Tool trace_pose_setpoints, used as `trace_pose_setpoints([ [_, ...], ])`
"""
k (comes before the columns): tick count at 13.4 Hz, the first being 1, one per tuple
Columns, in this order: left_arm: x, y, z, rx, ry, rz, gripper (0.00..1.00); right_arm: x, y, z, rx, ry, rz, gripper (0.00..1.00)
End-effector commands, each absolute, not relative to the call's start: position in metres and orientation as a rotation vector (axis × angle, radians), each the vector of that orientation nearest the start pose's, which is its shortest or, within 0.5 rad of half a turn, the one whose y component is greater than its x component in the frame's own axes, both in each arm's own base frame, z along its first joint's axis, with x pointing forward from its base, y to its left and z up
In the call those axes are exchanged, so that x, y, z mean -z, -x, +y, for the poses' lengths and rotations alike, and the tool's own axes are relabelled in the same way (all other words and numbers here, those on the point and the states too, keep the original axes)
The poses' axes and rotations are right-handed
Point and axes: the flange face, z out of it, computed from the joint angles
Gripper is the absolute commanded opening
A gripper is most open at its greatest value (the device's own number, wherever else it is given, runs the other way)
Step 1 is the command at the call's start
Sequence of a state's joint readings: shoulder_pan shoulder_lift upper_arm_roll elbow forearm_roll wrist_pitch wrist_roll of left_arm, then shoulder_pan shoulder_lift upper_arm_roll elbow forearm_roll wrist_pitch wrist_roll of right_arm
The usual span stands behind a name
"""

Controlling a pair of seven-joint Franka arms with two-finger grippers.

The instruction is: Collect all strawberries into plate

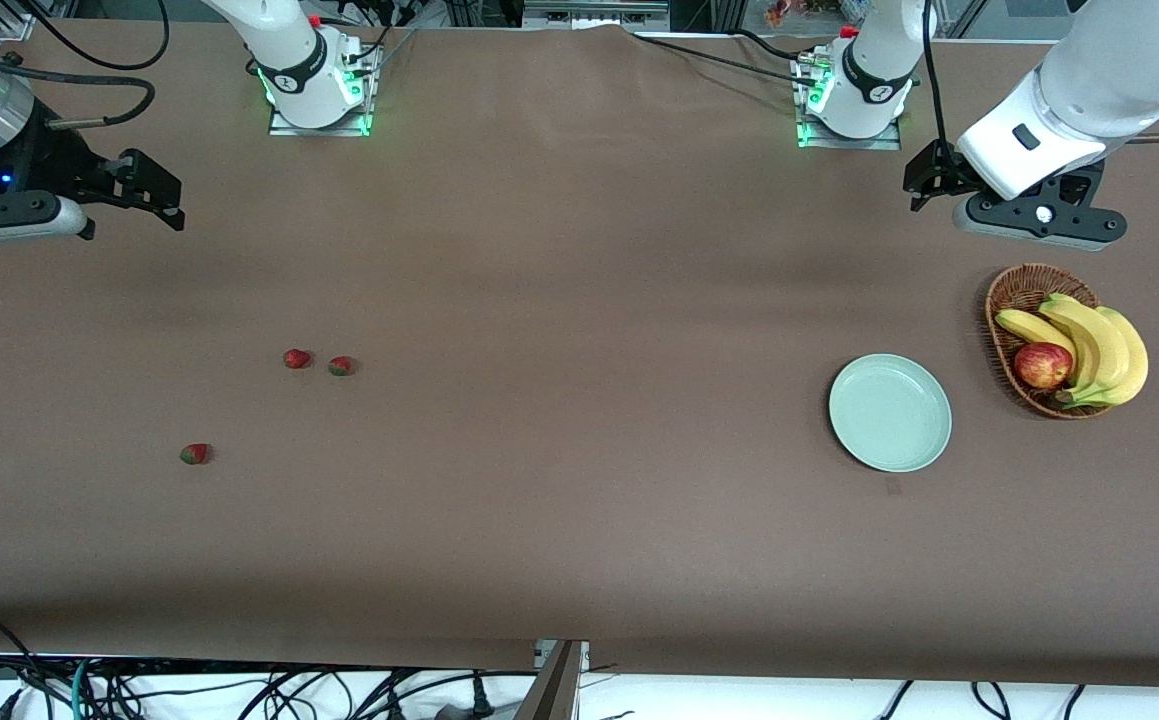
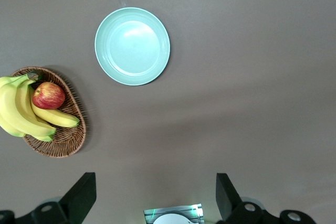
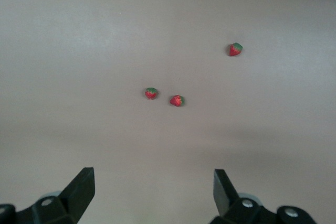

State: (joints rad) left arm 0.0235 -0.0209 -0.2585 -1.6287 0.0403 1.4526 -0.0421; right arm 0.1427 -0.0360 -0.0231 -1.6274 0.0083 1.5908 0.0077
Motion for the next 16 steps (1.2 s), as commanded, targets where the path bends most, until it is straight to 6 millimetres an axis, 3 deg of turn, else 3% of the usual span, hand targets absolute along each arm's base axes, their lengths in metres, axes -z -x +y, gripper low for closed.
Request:
trace_pose_setpoints([
  [1,-0.607,-0.516,-0.122,-0.235,3.079,0.304,1.0,-0.622,-0.536,0.063,-0.009,3.127,-0.115,1.0],
  [4,-0.608,-0.516,-0.122,-0.235,3.078,0.303,1.0,-0.626,-0.542,0.065,0.003,3.124,-0.105,1.0],
  [12,-0.607,-0.516,-0.122,-0.238,3.078,0.304,1.0,-0.597,-0.543,0.07,-0.094,3.118,-0.116,1.0],
  [16,-0.607,-0.516,-0.122,-0.238,3.078,0.304,1.0,-0.594,-0.543,0.073,-0.101,3.119,-0.109,1.0],
])
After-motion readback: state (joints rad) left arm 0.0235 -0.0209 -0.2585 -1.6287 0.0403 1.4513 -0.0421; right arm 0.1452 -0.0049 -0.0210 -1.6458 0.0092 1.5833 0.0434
